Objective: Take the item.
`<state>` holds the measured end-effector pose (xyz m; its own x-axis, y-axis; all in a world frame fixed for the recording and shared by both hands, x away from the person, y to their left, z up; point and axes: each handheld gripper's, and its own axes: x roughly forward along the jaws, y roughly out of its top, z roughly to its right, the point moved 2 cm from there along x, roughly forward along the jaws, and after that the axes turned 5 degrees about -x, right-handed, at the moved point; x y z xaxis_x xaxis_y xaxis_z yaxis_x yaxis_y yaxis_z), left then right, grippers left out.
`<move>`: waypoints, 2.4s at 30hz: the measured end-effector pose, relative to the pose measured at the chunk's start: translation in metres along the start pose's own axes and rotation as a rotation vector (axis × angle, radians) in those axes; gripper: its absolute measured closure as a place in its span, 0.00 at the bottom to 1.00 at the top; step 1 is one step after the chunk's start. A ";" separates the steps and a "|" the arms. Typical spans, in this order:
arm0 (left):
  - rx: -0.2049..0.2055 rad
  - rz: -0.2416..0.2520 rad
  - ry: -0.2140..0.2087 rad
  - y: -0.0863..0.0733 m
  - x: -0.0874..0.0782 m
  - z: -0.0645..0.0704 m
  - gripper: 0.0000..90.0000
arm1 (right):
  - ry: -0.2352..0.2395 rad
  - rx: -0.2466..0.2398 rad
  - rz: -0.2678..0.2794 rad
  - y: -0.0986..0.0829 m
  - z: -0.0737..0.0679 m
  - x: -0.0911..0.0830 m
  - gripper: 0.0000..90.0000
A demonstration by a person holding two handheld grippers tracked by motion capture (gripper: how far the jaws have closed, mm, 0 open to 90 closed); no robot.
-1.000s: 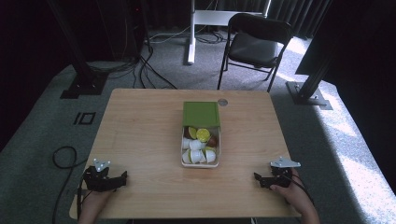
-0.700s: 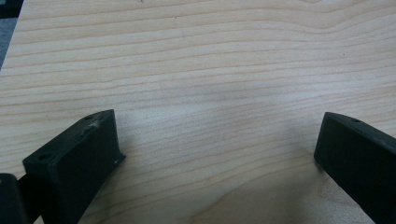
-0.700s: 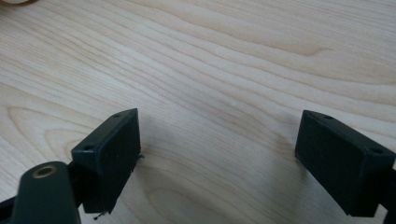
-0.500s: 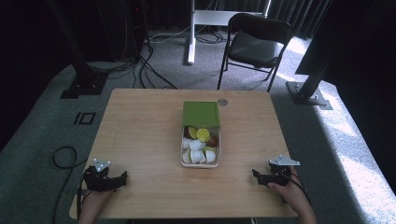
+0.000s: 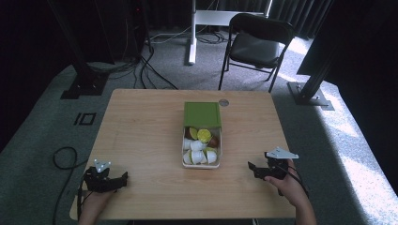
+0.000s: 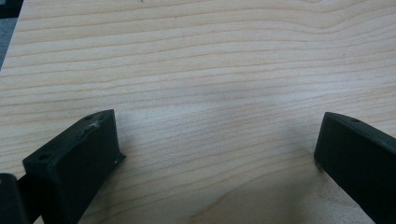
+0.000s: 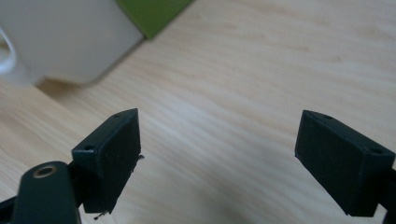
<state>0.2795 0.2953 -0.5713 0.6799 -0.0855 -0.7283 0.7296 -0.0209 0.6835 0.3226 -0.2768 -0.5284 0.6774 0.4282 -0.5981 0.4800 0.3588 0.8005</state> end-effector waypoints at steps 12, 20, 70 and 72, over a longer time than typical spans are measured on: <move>-0.002 0.002 0.000 0.000 0.000 0.000 0.01 | 0.035 -0.060 0.080 0.045 -0.013 -0.003 0.16; -0.003 0.002 0.000 0.000 0.000 0.000 0.01 | 0.064 -0.089 0.120 0.066 -0.026 -0.006 0.16; -0.003 0.002 0.000 0.000 0.000 0.000 0.01 | 0.184 -0.222 0.140 0.105 -0.156 0.067 0.24; -0.003 0.002 0.000 0.000 0.000 0.000 0.01 | 0.177 -0.227 0.132 0.103 -0.158 0.070 0.25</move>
<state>0.2796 0.2951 -0.5714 0.6816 -0.0859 -0.7267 0.7282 -0.0180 0.6851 0.3308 -0.0788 -0.4939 0.6088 0.6137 -0.5026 0.2438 0.4582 0.8548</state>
